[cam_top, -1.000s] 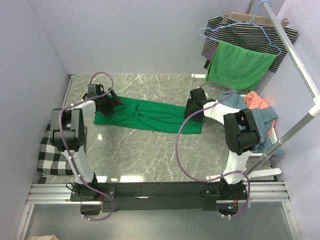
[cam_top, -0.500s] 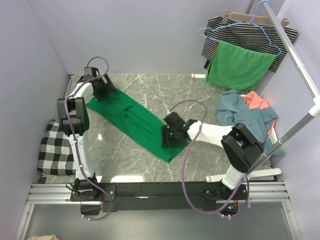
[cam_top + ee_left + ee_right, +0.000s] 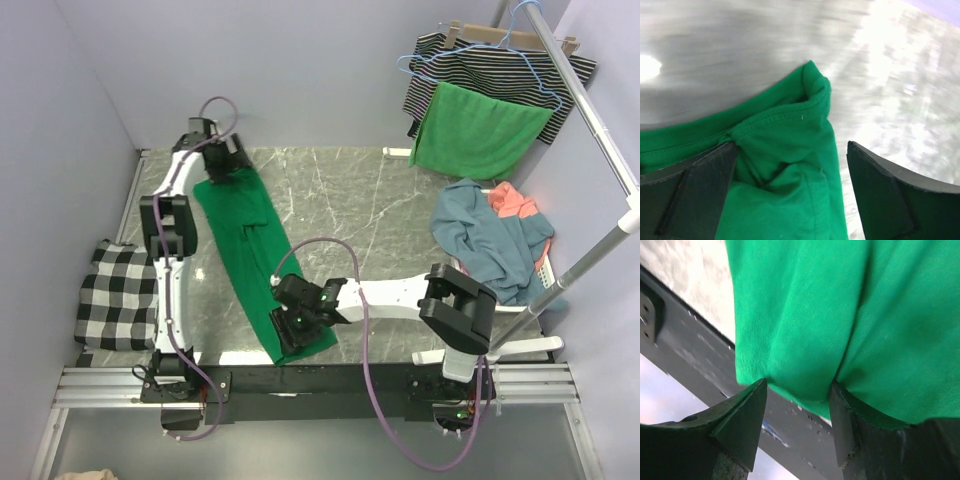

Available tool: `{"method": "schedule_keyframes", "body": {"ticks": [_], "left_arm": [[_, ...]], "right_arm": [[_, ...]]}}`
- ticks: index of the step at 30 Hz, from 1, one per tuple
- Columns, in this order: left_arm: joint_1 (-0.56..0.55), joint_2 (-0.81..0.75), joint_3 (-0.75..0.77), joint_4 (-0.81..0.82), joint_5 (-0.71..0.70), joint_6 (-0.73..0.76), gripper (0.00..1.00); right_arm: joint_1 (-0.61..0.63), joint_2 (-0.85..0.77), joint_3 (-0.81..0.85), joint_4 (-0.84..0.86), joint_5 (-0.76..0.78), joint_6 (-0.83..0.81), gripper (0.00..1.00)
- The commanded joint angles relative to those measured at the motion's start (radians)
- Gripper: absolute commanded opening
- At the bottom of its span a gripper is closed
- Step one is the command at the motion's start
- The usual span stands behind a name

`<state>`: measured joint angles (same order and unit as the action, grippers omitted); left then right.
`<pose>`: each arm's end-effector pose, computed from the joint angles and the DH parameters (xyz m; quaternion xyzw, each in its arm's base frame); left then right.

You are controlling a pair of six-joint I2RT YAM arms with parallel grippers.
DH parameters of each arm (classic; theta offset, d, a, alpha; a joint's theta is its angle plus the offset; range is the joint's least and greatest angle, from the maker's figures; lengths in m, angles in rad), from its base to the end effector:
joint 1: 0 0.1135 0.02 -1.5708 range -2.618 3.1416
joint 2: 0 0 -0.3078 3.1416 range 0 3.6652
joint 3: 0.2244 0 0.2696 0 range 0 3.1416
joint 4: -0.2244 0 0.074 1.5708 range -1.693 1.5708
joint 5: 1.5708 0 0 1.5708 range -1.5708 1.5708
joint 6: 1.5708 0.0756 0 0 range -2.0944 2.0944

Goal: Fold and stack the t-shirts
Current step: Rotate the tshirt 90 degrees

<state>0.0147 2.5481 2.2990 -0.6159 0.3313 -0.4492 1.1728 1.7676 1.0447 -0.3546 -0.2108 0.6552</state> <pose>0.6393 -0.0152 0.1683 -0.1573 0.9138 -0.2246 0.2995 0.1354 0.3629 0.1562 -0.2716 0.9257 0.2546 0.0675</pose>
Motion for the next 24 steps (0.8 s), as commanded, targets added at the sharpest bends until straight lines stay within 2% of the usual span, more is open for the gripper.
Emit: {"method": "schedule_keyframes", "body": {"ticks": [1,3,5,8,12,13,16,21,24], "left_arm": [[-0.091,0.072,0.141,0.091,0.180,0.032,0.98],[-0.101,0.055,0.145,0.129,0.210,0.007,0.98],[-0.111,0.009,0.070,0.235,0.267,-0.005,0.99],[-0.117,-0.119,-0.007,0.288,0.259,0.003,0.99],[-0.116,-0.246,-0.102,0.258,0.146,0.018,1.00],[-0.114,-0.280,-0.193,0.268,0.120,0.015,0.99],[-0.113,-0.425,-0.438,0.364,0.017,-0.020,0.99],[-0.111,-0.598,-0.752,0.507,-0.043,-0.089,0.98],[-0.111,-0.592,-0.812,0.548,-0.022,-0.124,0.97]], "right_arm": [[0.011,-0.015,0.038,-0.184,0.043,-0.060,0.60],[0.002,-0.037,0.118,-0.236,0.173,-0.109,0.61],[-0.019,-0.069,0.190,-0.294,0.294,-0.138,0.62],[-0.106,-0.115,0.242,-0.274,0.343,-0.161,0.63],[-0.275,-0.161,0.258,-0.221,0.367,-0.152,0.63],[-0.342,-0.168,0.253,-0.180,0.361,-0.154,0.63],[-0.435,-0.146,0.264,-0.116,0.315,-0.180,0.63],[-0.498,-0.013,0.409,-0.138,0.295,-0.226,0.64],[-0.522,0.062,0.492,-0.153,0.281,-0.224,0.64]]}}
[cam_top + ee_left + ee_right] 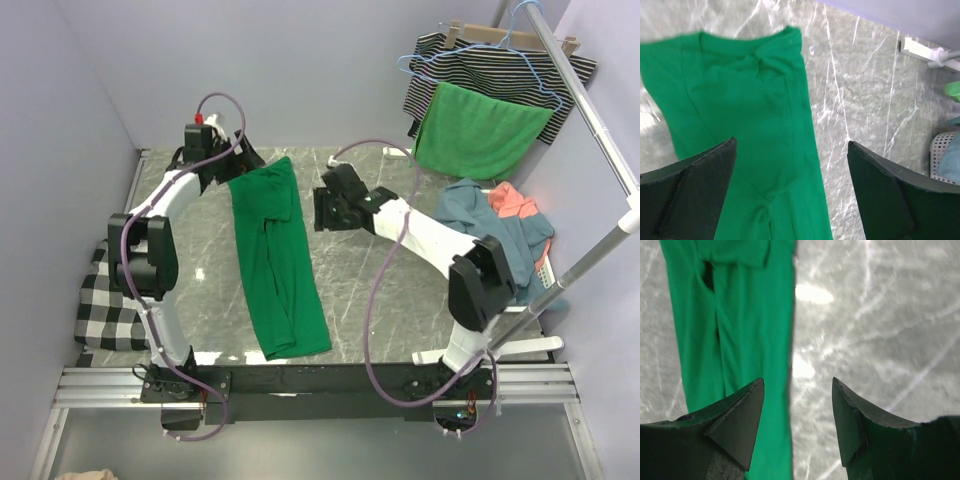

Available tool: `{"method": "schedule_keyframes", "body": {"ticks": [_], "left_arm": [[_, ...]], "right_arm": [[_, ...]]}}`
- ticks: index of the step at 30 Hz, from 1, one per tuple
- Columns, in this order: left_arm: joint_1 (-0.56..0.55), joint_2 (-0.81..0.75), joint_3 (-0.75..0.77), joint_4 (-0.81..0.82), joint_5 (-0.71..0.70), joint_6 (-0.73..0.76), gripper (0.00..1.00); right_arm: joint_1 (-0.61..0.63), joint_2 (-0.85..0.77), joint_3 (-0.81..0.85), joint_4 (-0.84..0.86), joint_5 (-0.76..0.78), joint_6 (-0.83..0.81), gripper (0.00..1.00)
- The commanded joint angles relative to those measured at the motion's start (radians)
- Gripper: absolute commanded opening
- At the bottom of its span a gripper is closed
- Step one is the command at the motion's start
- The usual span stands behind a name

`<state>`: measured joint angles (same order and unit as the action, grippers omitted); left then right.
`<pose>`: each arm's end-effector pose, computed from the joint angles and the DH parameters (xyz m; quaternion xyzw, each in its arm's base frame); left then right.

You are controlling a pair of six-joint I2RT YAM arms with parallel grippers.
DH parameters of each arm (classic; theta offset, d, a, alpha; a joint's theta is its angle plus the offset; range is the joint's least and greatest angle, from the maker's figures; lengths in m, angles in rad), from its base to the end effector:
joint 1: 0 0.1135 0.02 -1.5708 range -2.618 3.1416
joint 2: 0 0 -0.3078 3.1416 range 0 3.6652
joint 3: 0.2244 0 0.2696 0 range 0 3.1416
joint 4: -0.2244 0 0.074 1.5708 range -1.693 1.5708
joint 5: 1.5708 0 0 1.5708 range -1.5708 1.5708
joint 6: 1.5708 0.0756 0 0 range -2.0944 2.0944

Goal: Fold and stack the t-shirts
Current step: Rotate the tshirt 90 degrees

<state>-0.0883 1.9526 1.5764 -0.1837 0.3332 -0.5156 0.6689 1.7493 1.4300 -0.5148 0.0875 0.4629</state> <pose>0.5202 -0.0709 0.2811 -0.1045 0.8602 -0.2805 0.4127 0.3519 0.2697 0.2803 -0.0802 0.9287 0.1584 0.3255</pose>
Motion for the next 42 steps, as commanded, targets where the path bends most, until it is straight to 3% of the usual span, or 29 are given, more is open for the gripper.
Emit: {"method": "schedule_keyframes", "body": {"ticks": [1,8,14,17,20,23,35,42], "left_arm": [[-0.008,0.023,-0.076,0.104,-0.013,-0.060,0.97],[-0.008,0.198,0.046,0.061,-0.011,-0.054,0.95],[-0.008,0.351,0.253,-0.040,-0.005,-0.024,0.95],[-0.022,0.472,0.417,-0.135,0.047,-0.009,0.93],[-0.056,0.604,0.684,-0.227,0.061,0.023,0.93],[-0.085,0.679,0.773,-0.270,0.070,0.032,0.95],[-0.108,0.845,0.916,-0.201,0.242,-0.080,0.98],[-0.116,0.711,0.785,-0.064,0.251,-0.080,0.99]], "right_arm": [[-0.025,0.094,0.134,0.009,-0.037,-0.032,0.64],[-0.058,0.113,0.132,0.036,-0.084,-0.024,0.64],[-0.086,0.116,0.095,0.056,-0.130,-0.018,0.64],[-0.092,0.115,0.075,0.067,-0.134,-0.015,0.64],[-0.095,0.128,0.072,0.065,-0.143,-0.010,0.64],[-0.097,0.142,0.076,0.061,-0.157,-0.009,0.64],[-0.100,0.121,0.006,0.082,-0.170,0.013,0.64],[-0.100,0.073,-0.035,0.117,-0.250,0.000,0.64]]}}
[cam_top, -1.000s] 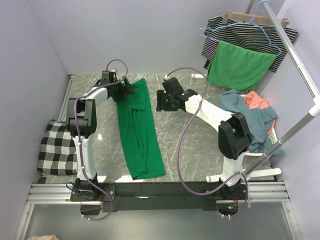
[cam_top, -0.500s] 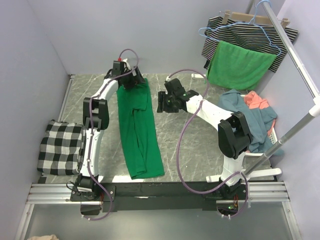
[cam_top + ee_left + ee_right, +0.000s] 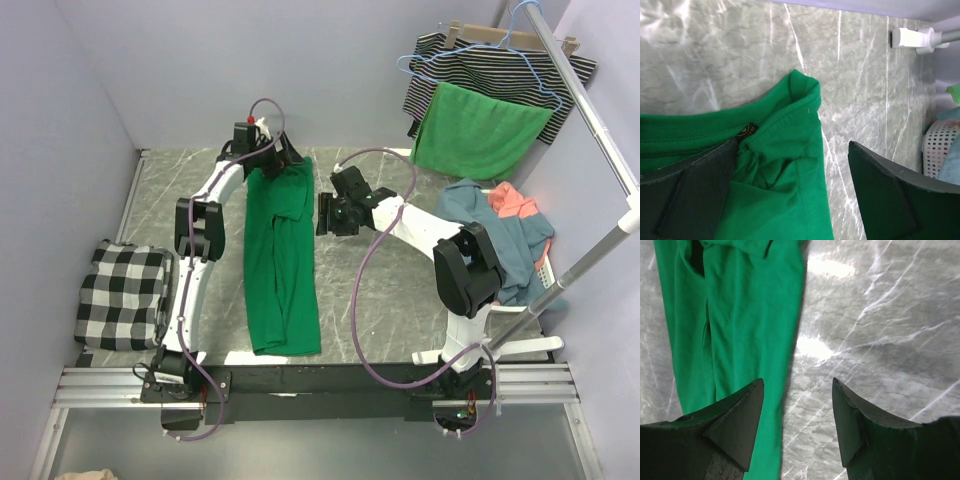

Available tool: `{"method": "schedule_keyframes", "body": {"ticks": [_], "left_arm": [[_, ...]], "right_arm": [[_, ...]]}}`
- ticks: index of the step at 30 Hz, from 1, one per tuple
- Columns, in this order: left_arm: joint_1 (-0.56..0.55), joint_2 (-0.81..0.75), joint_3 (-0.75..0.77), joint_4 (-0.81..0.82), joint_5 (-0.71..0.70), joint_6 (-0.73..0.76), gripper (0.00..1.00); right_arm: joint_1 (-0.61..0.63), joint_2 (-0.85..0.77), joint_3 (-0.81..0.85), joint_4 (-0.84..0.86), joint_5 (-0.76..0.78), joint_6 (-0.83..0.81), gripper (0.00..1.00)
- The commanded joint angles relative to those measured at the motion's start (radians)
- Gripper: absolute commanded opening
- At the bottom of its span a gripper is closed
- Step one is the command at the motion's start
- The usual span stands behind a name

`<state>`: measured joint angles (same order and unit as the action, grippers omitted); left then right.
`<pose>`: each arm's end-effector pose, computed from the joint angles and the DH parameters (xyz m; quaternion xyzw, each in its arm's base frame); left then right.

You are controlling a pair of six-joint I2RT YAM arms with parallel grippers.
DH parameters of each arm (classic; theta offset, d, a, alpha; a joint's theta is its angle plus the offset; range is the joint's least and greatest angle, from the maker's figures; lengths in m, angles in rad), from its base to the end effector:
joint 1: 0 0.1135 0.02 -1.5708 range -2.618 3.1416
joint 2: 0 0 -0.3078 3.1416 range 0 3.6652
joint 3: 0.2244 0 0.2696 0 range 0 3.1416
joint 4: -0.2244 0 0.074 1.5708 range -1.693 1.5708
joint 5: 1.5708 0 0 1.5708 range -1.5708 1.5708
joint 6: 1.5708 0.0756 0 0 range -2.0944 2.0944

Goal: Fold and stack the t-shirts
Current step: Rotate the tshirt 90 degrees

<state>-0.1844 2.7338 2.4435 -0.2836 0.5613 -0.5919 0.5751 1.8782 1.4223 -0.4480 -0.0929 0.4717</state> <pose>0.6684 -0.1656 0.1429 -0.0411 0.8533 -0.3990 0.3331 0.3888 0.2604 0.2277 -0.0639 0.9419 0.2014 0.2613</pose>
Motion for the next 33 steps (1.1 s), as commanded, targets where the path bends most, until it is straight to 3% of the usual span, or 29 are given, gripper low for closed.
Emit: {"method": "schedule_keyframes", "body": {"ticks": [1,6,10,13,14,19,20,23,28,33], "left_arm": [[-0.020,-0.129,-0.099,0.044,0.014,0.004,0.99],[-0.020,-0.373,-0.302,0.112,-0.061,0.037,0.99],[-0.020,-0.689,-0.567,0.144,-0.126,0.001,0.99],[-0.030,-0.950,-0.936,0.230,-0.155,-0.066,0.98],[-0.042,-1.012,-1.129,0.301,-0.169,-0.077,0.98],[-0.113,-1.361,-1.530,0.233,-0.300,-0.114,0.95],[-0.147,-1.414,-1.654,0.228,-0.317,-0.150,0.95],[-0.233,-1.610,-1.837,0.180,-0.386,-0.244,0.94],[-0.342,-1.909,-1.988,0.005,-0.475,-0.399,0.92],[-0.403,-2.014,-2.020,-0.149,-0.537,-0.514,0.84]], "right_arm": [[-0.004,-0.060,-0.034,0.052,-0.086,-0.013,0.64],[0.019,-0.146,-0.152,0.051,-0.142,-0.051,0.64],[0.049,-0.220,-0.262,0.066,-0.179,-0.047,0.64],[0.095,-0.266,-0.322,0.068,-0.176,-0.036,0.63],[0.106,-0.286,-0.335,0.066,-0.174,-0.030,0.63],[0.236,-0.318,-0.370,0.068,-0.134,0.008,0.63],[0.255,-0.320,-0.370,0.063,-0.120,0.016,0.63],[0.315,-0.327,-0.387,0.051,-0.067,0.050,0.63],[0.377,-0.350,-0.460,0.057,0.017,0.130,0.61],[0.427,-0.360,-0.499,0.048,0.056,0.169,0.61]]}}
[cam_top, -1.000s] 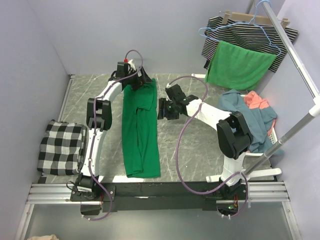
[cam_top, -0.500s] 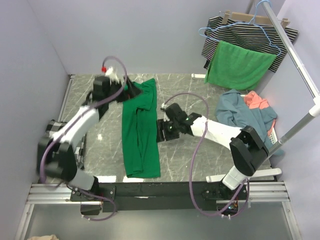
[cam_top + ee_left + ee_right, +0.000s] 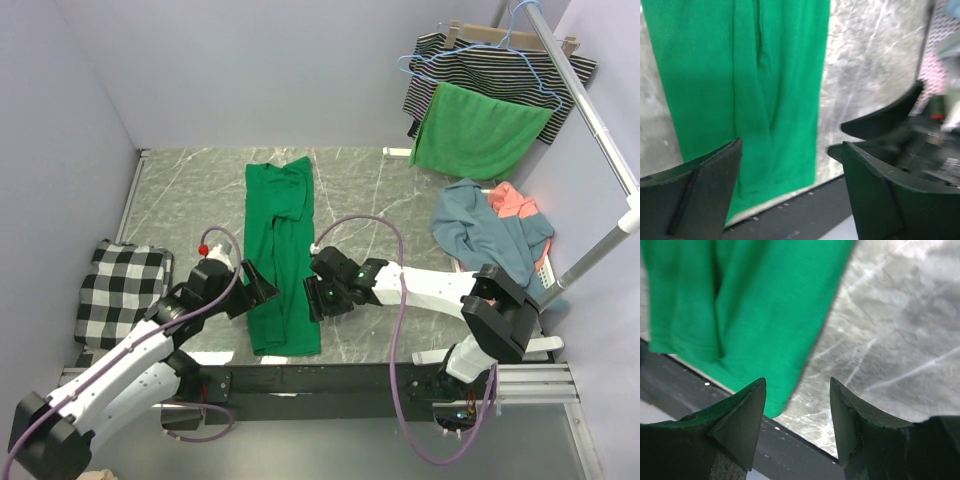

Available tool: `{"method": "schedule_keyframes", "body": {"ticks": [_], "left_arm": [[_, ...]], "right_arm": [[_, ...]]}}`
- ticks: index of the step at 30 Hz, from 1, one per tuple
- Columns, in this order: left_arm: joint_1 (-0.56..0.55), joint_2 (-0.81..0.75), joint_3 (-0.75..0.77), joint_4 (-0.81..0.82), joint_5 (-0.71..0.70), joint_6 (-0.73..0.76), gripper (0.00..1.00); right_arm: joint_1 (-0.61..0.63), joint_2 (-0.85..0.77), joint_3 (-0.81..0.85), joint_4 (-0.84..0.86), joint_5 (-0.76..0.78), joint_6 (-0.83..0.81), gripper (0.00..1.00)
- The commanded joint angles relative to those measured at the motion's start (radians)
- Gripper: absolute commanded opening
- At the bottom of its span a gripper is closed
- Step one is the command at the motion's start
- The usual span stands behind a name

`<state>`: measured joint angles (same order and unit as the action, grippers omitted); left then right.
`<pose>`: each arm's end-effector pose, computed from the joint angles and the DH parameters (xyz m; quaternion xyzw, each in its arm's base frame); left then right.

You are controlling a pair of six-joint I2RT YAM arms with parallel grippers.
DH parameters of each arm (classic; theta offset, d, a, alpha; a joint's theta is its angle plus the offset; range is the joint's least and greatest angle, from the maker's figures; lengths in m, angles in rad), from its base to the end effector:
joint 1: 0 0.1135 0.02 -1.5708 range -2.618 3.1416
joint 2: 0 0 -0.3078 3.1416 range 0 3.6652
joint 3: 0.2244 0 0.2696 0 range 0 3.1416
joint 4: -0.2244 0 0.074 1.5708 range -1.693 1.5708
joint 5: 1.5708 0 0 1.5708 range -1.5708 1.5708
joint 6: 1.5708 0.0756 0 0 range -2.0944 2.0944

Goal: Fold and stack the t-shirts
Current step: Rotate the tshirt 90 degrees

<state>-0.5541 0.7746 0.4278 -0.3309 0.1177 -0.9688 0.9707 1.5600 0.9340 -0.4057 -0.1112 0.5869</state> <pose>0.1516 -0.1042 0.2024 -0.1605 0.8863 -0.3359 0.2754 0.1859 0.2865 0.1879 -0.1981 0.9419 0.2249 0.1516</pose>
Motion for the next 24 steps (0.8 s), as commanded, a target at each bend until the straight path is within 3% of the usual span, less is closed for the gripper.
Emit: {"method": "schedule_keyframes", "body": {"ticks": [1,8,15,18,21,23,24], "left_arm": [[-0.058,-0.072,-0.009,-0.138,-0.114,-0.154,0.82],[-0.161,-0.044,0.055,-0.356,-0.282,-0.234,0.88],[-0.175,0.063,0.057,-0.288,-0.358,-0.254,0.94],[-0.175,0.106,0.109,-0.251,-0.438,-0.225,0.97],[-0.161,0.155,0.202,-0.217,-0.565,-0.139,1.00],[-0.060,0.196,0.273,-0.124,-0.552,-0.007,0.99],[-0.008,0.247,0.290,-0.075,-0.465,0.042,0.99]], "right_arm": [[0.039,-0.029,-0.008,0.001,0.077,0.057,0.60],[0.082,-0.008,0.017,-0.032,0.148,0.065,0.60],[0.076,-0.005,0.074,-0.015,0.203,0.031,0.61],[0.017,0.011,0.109,0.019,0.191,-0.001,0.62],[-0.128,0.037,0.144,0.094,0.130,-0.024,0.62],[-0.234,0.077,0.217,0.123,0.075,-0.051,0.62],[-0.259,0.119,0.250,0.133,0.058,-0.062,0.62]]}}
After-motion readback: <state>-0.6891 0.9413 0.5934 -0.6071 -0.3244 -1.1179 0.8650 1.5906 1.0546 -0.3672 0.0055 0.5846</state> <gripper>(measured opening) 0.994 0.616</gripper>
